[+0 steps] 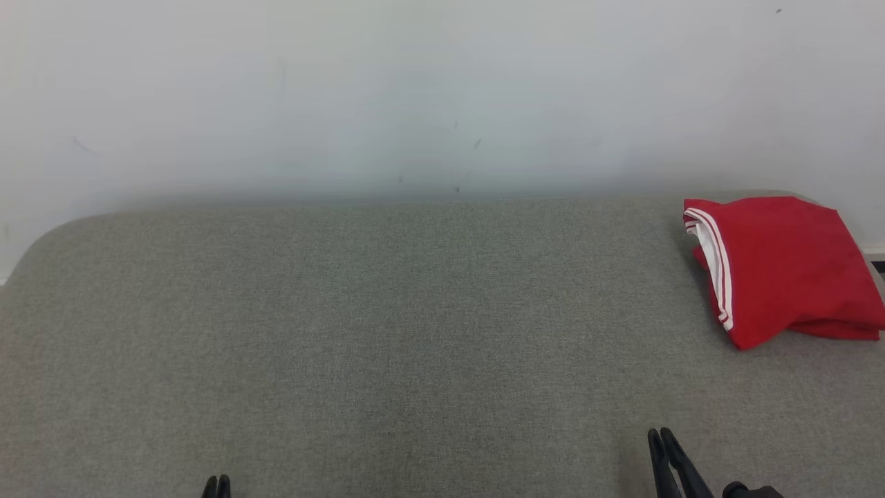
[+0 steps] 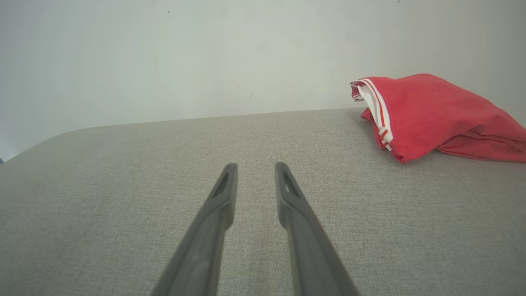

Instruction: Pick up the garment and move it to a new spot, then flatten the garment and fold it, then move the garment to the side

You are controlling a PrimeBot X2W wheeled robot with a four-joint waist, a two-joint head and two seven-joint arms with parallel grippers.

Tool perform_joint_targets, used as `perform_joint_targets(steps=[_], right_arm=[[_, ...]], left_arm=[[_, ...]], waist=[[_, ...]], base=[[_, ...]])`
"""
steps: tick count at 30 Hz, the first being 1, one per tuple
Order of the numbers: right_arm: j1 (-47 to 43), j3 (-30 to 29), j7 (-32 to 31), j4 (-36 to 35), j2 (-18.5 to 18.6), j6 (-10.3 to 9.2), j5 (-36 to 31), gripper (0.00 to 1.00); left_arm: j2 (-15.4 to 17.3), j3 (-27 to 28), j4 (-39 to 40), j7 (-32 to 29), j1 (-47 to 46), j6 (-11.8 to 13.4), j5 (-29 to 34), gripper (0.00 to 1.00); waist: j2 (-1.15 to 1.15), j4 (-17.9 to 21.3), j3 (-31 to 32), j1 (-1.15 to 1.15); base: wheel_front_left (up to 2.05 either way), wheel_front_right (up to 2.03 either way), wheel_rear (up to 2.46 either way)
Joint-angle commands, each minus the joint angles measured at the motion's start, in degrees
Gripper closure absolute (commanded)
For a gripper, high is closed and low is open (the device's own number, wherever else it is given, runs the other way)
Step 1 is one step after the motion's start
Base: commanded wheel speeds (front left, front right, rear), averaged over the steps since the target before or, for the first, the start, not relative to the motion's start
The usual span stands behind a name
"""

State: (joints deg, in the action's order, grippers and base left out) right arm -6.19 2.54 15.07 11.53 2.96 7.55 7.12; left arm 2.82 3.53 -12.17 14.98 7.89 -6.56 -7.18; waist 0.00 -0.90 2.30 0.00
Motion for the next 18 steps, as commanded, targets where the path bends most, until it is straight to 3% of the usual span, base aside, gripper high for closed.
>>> perform_joint_targets(steps=[1,18], right_arm=[[-0.20,0.02,-0.04,0.39,0.00,0.00,0.31,1.00],[1.09,-1.93,-4.68,-0.07,1.61,-0.02,20.18,1.00]], left_arm=[[-0.05,0.05,-0.51,-0.15,0.03,0.00,-0.28,1.00],[-0.06,-1.49,0.00,-2.90,-2.03,-0.22,-18.54,1.00]], waist=[[0.00,0.00,-0.01,0.00],[0.00,0.12,-0.33,0.00]], base=[[0.00,0.00,0.00],[0.00,0.00,0.00]])
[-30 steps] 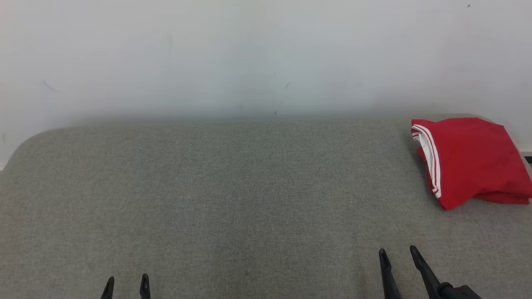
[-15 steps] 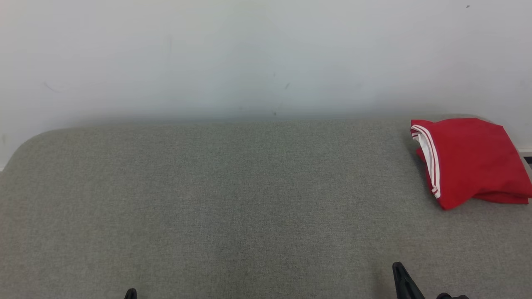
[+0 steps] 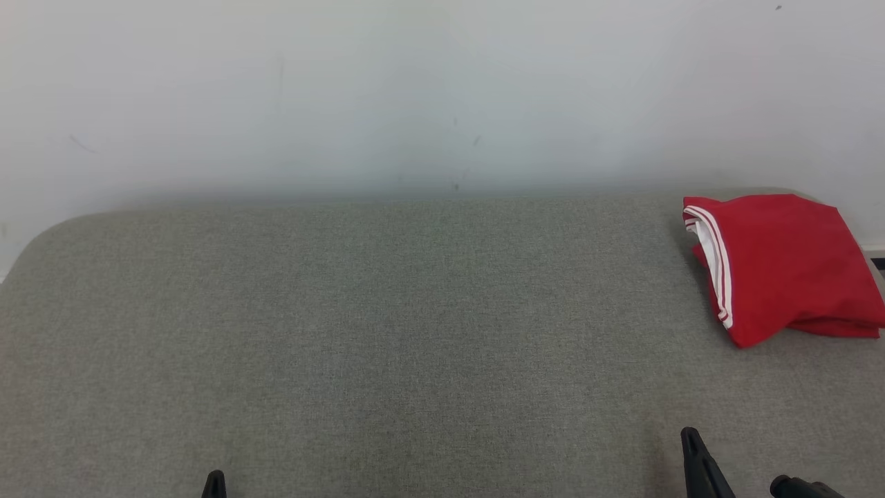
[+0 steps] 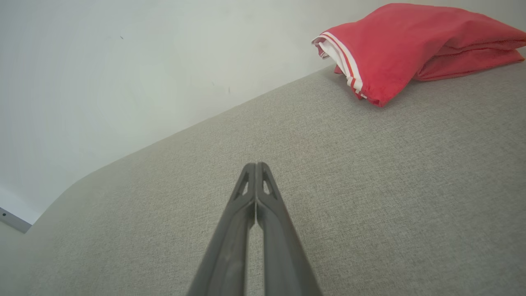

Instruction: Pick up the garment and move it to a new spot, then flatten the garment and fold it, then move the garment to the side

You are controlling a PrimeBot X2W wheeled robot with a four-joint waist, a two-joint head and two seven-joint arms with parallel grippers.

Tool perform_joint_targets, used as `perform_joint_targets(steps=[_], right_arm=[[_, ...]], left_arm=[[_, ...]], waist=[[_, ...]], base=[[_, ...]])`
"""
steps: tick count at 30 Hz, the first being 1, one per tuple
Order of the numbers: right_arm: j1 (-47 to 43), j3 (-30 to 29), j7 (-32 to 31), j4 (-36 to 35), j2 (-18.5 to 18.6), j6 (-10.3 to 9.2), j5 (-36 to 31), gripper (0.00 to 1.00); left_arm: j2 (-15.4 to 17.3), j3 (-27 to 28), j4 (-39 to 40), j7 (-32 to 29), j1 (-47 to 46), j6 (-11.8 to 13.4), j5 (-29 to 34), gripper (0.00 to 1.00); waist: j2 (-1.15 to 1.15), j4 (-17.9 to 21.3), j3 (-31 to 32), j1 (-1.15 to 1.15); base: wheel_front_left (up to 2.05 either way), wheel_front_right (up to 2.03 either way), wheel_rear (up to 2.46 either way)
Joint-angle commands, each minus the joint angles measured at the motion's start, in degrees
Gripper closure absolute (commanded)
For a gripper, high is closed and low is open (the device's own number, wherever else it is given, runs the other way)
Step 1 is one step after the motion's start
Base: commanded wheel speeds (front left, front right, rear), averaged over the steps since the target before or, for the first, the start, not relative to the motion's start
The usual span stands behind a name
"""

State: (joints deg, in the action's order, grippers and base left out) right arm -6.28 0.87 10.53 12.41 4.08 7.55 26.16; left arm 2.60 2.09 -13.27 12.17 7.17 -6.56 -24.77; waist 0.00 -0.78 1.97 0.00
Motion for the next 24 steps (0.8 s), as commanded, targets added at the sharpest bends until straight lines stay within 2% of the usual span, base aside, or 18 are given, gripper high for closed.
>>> perform_joint_targets(steps=[1,24], right_arm=[[1.25,-0.39,-0.44,-0.99,0.55,-0.02,2.23,1.00],[3.01,-3.65,-6.56,-1.80,1.48,-0.04,23.57,1.00]], left_arm=[[0.17,-0.14,1.16,-0.22,-1.42,-0.23,-1.97,1.00],[0.23,-1.86,2.21,-3.29,-3.81,-0.52,-22.42,1.00]], waist=[[0.00,0.01,-0.02,0.00],[0.00,0.17,-0.47,0.00]], base=[[0.00,0.00,0.00],[0.00,0.00,0.00]])
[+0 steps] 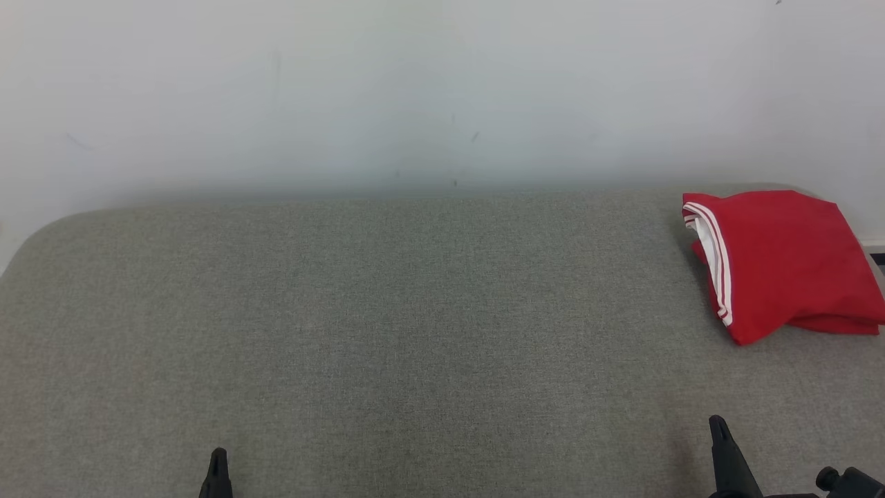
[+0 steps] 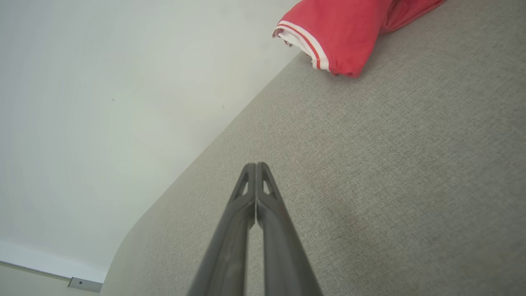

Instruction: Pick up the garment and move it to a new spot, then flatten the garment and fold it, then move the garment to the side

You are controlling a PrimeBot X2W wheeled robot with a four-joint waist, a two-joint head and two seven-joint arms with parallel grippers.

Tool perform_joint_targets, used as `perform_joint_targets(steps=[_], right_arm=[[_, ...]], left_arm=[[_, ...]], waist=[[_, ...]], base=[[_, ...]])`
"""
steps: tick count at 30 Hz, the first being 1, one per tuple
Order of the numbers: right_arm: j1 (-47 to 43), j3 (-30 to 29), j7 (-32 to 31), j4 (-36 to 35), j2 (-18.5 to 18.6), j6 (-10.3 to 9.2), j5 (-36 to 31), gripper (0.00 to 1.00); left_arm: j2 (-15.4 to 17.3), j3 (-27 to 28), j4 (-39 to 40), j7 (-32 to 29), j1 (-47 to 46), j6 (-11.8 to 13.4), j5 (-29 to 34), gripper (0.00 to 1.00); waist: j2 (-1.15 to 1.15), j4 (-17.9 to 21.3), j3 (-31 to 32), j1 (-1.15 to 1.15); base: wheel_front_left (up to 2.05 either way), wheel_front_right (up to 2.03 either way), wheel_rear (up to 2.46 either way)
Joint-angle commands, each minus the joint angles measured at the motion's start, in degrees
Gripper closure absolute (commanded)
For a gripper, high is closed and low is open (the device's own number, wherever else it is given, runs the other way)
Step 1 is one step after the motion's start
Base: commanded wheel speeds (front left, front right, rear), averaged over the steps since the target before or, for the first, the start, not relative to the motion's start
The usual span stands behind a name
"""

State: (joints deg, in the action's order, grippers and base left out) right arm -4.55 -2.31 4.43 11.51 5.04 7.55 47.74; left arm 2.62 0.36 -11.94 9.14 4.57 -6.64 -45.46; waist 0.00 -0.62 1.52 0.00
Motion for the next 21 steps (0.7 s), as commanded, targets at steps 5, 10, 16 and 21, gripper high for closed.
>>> perform_joint_targets(steps=[5,10,16,21], right_arm=[[1.62,-1.17,-1.72,-1.04,0.62,-0.04,5.90,1.00],[1.81,-1.76,-2.69,-1.12,0.65,-0.05,8.84,1.00],[2.27,-2.61,-4.11,-1.27,0.69,-0.05,13.06,1.00],[2.56,-3.31,-5.28,-1.35,0.71,-0.06,16.35,1.00]], left_arm=[[0.23,-0.45,1.09,-0.84,-1.73,-0.50,-5.57,1.00],[0.23,-0.70,1.24,-1.27,-2.06,-0.43,-8.47,1.00],[0.25,-1.04,1.44,-1.93,-2.56,-0.49,-12.70,1.00],[0.26,-1.30,1.61,-2.45,-2.97,-0.54,-15.96,1.00]], waist=[[0.00,0.04,-0.12,0.00],[0.00,0.07,-0.20,0.00],[0.00,0.12,-0.32,0.00],[0.00,0.15,-0.41,0.00]], base=[[0.00,0.00,0.00],[0.00,0.00,0.00],[0.00,0.00,0.00],[0.00,0.00,0.00]])
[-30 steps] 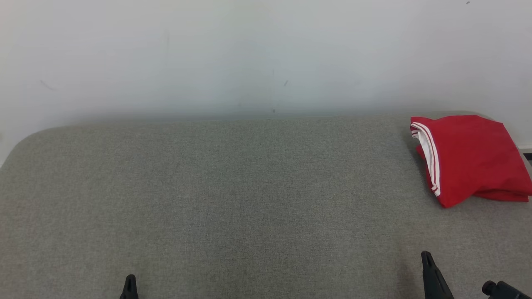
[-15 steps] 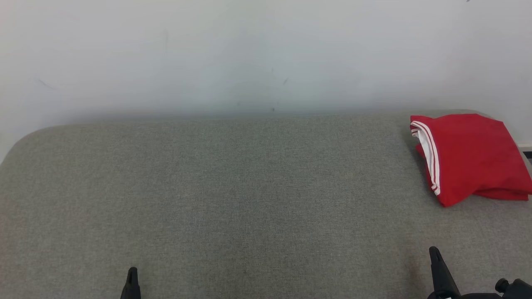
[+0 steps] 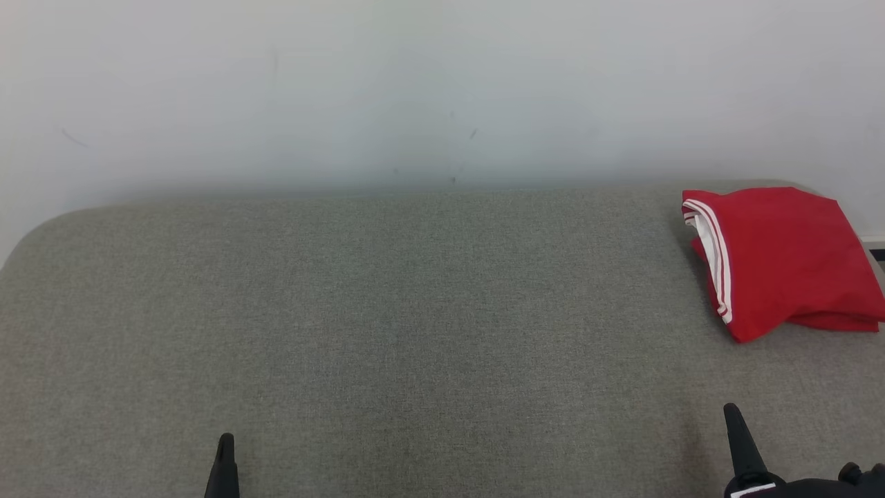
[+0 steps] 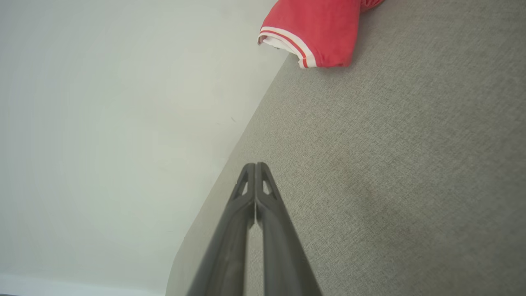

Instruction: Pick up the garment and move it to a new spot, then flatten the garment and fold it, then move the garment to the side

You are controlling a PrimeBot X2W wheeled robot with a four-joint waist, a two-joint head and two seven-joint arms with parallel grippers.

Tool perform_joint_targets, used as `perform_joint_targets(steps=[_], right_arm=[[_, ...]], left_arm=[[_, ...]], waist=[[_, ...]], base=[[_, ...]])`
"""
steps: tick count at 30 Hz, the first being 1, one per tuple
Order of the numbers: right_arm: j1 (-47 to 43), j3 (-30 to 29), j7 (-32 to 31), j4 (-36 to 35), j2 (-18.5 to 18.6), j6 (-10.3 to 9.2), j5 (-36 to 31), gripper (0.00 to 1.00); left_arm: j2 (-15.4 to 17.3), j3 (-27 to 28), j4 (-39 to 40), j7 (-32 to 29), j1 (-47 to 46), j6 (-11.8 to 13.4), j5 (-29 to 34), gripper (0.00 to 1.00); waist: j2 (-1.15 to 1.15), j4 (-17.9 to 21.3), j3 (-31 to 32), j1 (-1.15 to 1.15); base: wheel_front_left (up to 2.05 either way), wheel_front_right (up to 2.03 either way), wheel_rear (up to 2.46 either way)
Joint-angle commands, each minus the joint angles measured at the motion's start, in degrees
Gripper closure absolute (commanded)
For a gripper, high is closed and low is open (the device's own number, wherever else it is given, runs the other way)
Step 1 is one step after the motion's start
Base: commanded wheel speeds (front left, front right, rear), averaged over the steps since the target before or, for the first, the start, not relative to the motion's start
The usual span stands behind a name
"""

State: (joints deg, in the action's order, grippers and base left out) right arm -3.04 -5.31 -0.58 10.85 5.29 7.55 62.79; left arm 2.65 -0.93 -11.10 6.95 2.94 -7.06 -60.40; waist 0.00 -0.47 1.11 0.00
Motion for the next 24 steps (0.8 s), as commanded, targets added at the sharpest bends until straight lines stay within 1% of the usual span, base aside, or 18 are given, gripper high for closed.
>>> perform_joint_targets(steps=[1,24], right_arm=[[1.08,-0.46,-0.53,-0.71,0.45,-0.06,1.90,1.00],[2.27,-3.55,-5.38,-1.05,0.25,-0.08,15.00,1.00]], left_arm=[[0.23,-0.08,0.79,-0.35,-1.41,-0.13,-1.70,1.00],[0.28,-1.23,1.42,-2.39,-2.94,-0.34,-14.99,1.00]], waist=[[0.00,0.01,-0.03,0.00],[0.00,0.18,-0.48,0.00]], base=[[0.00,0.00,0.00],[0.00,0.00,0.00]])
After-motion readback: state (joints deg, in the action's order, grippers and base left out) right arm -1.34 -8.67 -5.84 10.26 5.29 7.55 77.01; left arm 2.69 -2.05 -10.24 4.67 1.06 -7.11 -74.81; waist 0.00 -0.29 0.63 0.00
